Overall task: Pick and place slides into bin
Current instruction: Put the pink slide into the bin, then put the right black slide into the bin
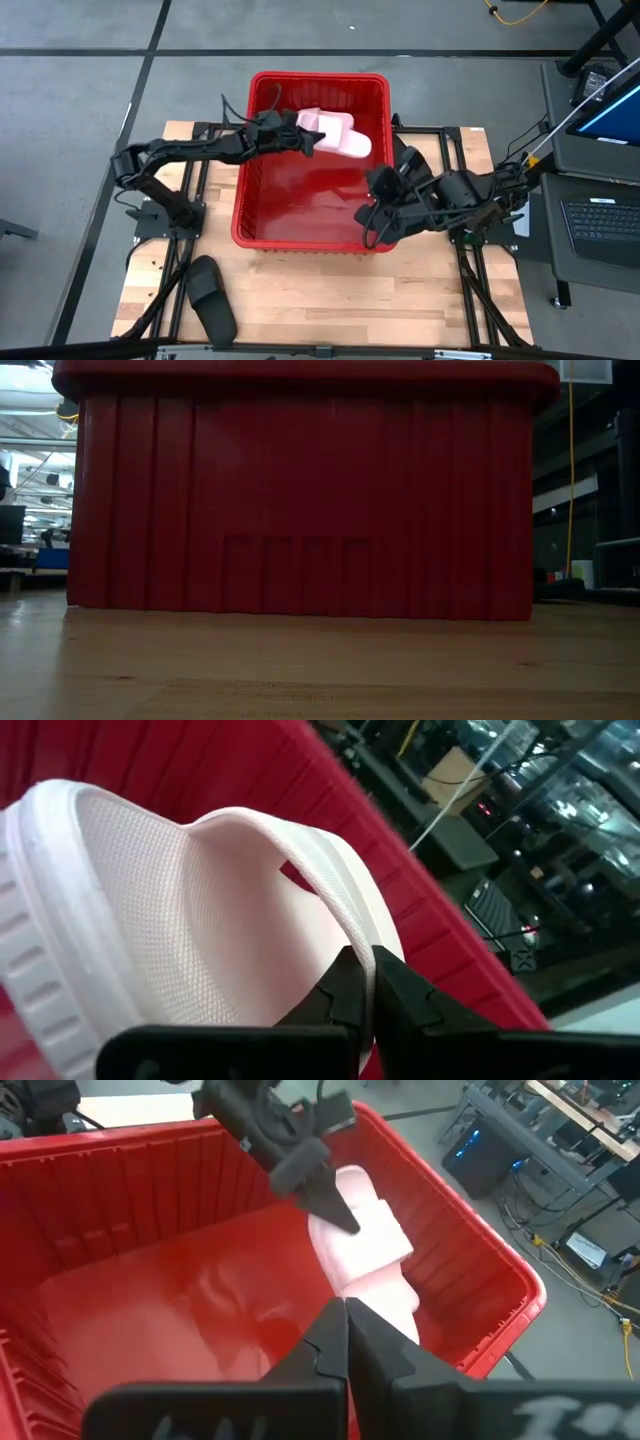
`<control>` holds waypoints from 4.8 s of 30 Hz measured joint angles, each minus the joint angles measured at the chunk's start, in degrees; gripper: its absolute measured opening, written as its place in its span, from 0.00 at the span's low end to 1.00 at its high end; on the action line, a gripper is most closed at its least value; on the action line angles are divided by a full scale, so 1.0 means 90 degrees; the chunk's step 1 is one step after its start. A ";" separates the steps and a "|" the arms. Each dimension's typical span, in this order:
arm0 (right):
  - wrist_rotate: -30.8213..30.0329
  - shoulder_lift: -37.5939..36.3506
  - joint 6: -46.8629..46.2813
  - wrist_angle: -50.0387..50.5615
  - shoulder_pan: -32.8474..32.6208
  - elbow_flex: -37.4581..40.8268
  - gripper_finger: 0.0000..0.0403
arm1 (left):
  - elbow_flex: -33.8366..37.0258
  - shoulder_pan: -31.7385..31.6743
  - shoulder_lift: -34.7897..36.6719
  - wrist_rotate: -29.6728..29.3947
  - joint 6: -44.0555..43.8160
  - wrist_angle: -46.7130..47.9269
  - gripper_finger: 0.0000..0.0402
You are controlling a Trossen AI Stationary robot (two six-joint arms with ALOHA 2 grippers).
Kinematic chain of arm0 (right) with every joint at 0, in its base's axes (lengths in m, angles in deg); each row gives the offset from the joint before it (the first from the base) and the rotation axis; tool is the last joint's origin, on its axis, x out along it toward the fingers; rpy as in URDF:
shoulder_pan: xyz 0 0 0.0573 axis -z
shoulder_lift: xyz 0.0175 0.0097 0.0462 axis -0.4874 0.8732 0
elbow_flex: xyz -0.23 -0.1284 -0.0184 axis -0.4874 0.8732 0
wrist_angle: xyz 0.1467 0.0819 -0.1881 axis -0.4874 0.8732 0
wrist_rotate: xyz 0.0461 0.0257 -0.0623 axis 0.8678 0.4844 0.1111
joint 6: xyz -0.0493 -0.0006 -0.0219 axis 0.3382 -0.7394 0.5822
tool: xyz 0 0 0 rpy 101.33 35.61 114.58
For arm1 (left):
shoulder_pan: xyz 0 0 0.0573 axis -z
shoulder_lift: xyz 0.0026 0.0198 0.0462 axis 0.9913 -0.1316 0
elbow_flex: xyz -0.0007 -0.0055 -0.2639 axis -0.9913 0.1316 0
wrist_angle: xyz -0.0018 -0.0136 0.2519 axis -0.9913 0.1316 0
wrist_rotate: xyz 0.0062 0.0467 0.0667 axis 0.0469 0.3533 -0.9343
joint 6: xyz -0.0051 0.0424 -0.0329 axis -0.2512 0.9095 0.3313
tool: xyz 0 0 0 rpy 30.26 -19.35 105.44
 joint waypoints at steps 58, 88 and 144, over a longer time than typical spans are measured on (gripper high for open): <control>-0.0095 0.0000 0.0373 -0.0006 -0.0002 0.0088 0.01 | 0.0000 0.0133 -0.1697 -0.2141 -0.2130 -0.0725 0.01; -0.0090 0.0000 0.0385 -0.0004 -0.0005 0.0088 0.01 | 0.0000 0.0236 -0.1661 -0.2834 -0.2757 0.0251 0.05; 0.0145 -0.0002 0.0866 -0.0016 -0.0004 0.0087 0.01 | 0.0007 0.0582 -0.0009 -0.2645 0.1309 0.1361 0.33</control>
